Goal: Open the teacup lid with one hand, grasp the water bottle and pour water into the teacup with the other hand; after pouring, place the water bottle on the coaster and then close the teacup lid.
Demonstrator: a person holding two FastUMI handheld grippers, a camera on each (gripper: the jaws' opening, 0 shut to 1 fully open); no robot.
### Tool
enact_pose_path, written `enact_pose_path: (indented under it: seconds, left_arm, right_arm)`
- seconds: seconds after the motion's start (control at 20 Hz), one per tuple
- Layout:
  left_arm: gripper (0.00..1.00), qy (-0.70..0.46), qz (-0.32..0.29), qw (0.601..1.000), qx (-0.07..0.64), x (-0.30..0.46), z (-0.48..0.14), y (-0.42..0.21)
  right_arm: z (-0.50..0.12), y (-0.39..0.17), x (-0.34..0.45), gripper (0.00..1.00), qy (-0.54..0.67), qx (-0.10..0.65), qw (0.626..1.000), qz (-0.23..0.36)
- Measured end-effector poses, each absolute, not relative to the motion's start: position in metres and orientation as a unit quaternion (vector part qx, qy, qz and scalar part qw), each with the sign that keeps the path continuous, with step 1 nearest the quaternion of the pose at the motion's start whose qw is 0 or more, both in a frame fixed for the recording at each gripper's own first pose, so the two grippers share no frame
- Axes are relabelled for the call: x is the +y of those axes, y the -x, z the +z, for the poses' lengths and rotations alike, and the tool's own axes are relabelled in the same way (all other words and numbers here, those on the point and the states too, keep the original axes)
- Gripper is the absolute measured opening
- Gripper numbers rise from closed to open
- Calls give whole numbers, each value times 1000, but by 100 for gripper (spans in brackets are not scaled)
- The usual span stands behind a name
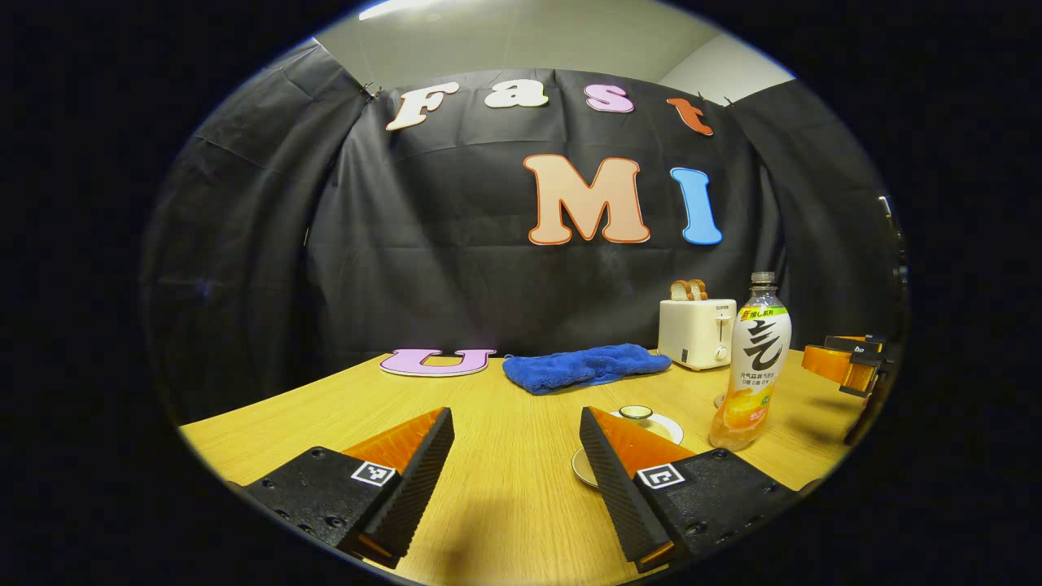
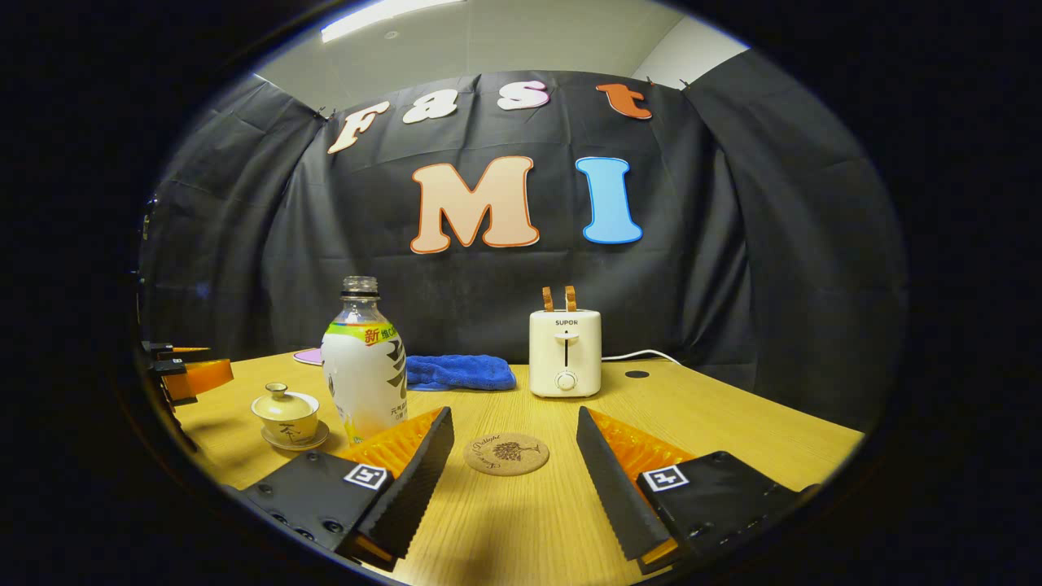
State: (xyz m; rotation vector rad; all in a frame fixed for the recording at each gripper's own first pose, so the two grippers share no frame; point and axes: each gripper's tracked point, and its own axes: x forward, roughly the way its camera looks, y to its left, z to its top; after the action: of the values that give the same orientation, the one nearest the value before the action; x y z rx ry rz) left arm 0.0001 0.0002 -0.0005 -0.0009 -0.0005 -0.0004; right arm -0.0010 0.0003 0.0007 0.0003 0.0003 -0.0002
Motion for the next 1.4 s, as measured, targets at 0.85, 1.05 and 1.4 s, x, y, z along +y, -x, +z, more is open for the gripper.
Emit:
enact_pose_path:
  seconds: [0.85,1.05,1.4]
  left_arm:
    - [92,1,-1,1000,0,0,-1,0]
    - [88,1,-1,1000,0,0,-1,0]
    - [92,1,-6,1000,0,-1,-2,-1]
  right_arm:
    - [2,1,0,92,0,0,1000,0]
    - [2,1,0,96,0,0,1000,0]
    - [1,1,0,96,0,0,1000,0]
